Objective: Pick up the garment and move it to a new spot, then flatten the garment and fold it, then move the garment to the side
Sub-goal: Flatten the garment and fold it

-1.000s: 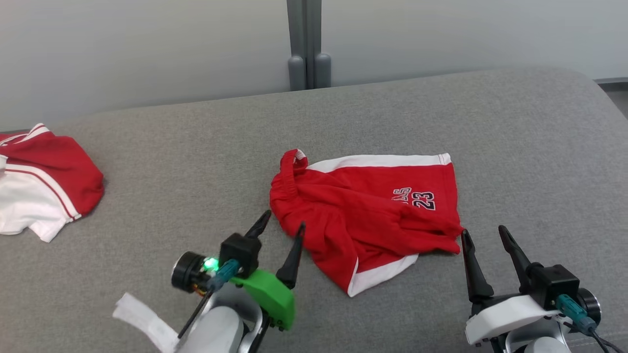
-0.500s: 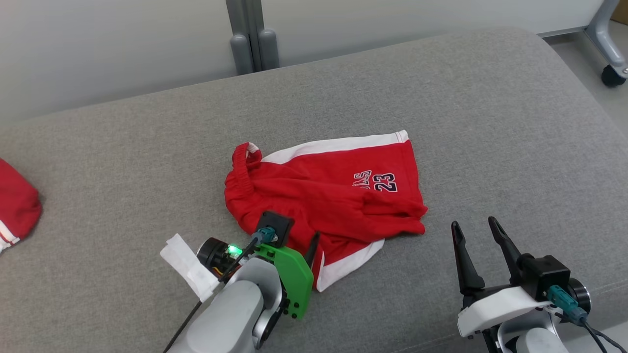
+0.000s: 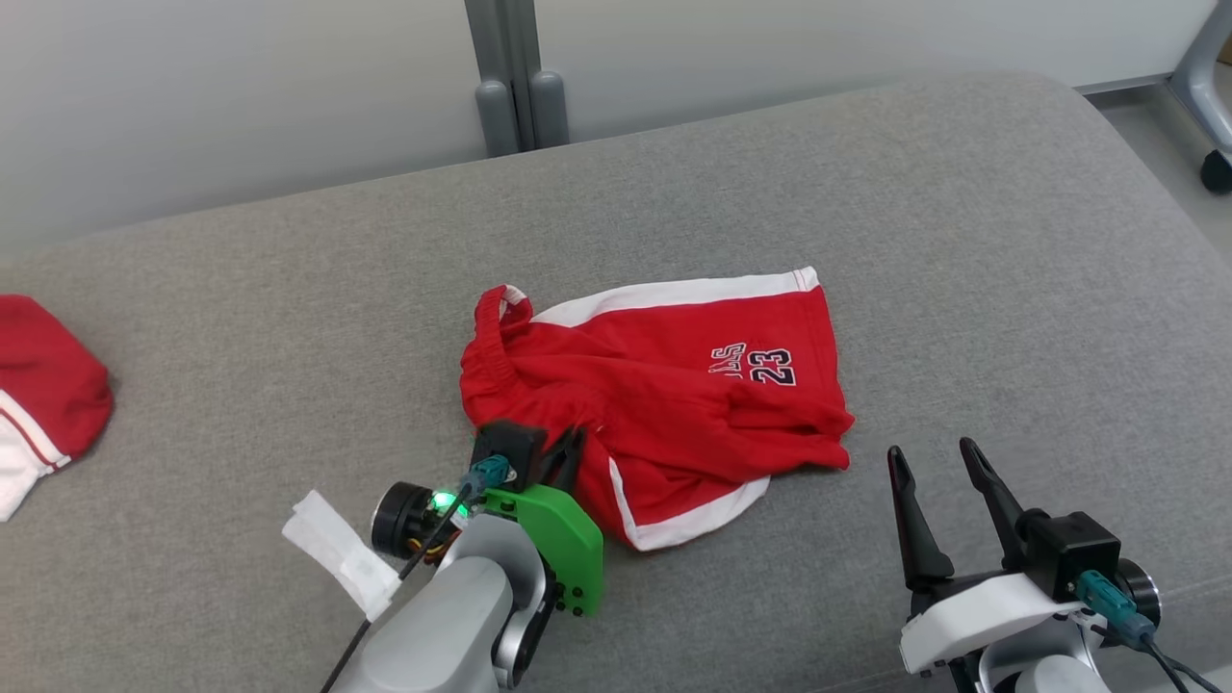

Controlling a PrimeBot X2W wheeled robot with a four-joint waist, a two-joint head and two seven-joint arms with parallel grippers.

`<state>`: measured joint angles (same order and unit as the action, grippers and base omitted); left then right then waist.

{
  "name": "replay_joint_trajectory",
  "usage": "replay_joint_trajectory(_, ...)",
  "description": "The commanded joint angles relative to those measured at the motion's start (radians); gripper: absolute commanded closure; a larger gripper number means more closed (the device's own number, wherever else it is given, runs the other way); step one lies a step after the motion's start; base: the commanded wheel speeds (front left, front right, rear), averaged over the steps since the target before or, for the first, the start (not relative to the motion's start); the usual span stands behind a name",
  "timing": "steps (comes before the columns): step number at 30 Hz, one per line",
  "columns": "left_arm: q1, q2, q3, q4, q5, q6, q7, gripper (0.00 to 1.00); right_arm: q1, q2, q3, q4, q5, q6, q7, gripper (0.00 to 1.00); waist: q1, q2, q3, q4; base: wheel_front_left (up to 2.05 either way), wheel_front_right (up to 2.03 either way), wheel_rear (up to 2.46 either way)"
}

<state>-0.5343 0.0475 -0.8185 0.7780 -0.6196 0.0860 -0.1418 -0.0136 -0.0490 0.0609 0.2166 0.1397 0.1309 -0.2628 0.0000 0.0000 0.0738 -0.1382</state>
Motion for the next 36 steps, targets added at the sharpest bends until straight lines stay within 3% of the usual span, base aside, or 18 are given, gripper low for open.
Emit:
replay_joint_trajectory(1,-0.002,0.005,0.005,-0.003,-0.020,0.010,-0.029,1.00,0.014,-0.003,-0.005,0.002,0.005,0.000,-0.003,0.00,0.0000,0.0000,-0.014,0.019,0.00,0.00,0.00)
replay_joint_trajectory(10,0.127,0.023,0.147,-0.015,-0.146,0.056,-0.119,1.00,0.032,-0.003,-0.033,-0.002,-0.006,0.000,-0.003,0.00,0.0000,0.0000,-0.025,0.088,0.00,0.00,0.00)
replay_joint_trajectory(19,0.208,0.031,0.249,-0.010,-0.128,0.072,-0.124,1.00,0.009,-0.003,-0.041,0.013,-0.019,0.000,-0.003,0.00,0.0000,0.0000,-0.006,0.120,0.00,0.00,0.00)
replay_joint_trajectory(28,0.238,0.020,0.331,0.006,-0.083,0.057,-0.124,1.00,0.000,-0.003,-0.044,0.025,-0.028,0.000,-0.003,0.00,0.0000,0.0000,-0.003,0.113,0.00,0.00,0.00)
replay_joint_trajectory(29,0.239,0.020,0.337,0.002,-0.075,0.056,-0.124,0.86,0.001,-0.003,-0.045,0.026,-0.028,0.000,-0.003,0.00,0.0000,0.0000,-0.005,0.113,0.00,0.00,0.00)
replay_joint_trajectory(30,0.243,0.019,0.345,-0.004,-0.065,0.054,-0.124,0.56,0.002,-0.003,-0.048,0.027,-0.029,0.000,-0.003,0.00,0.0000,0.0000,-0.007,0.114,0.00,0.00,0.00)
replay_joint_trajectory(31,0.247,0.019,0.352,-0.012,-0.056,0.050,-0.124,0.16,0.003,-0.003,-0.050,0.029,-0.029,0.000,-0.003,0.00,0.0000,0.0000,-0.009,0.115,0.00,0.00,0.00)
replay_joint_trajectory(32,0.252,0.019,0.361,-0.023,-0.041,0.048,-0.124,0.00,0.006,-0.003,-0.053,0.031,-0.030,0.000,-0.003,0.00,0.0000,0.0000,-0.013,0.117,0.00,0.00,0.00)
replay_joint_trajectory(36,0.278,0.030,0.407,-0.105,0.028,0.038,-0.123,0.00,0.017,-0.003,-0.063,0.039,-0.050,0.000,-0.003,0.00,0.0000,0.0000,-0.025,0.132,0.00,0.00,0.00)
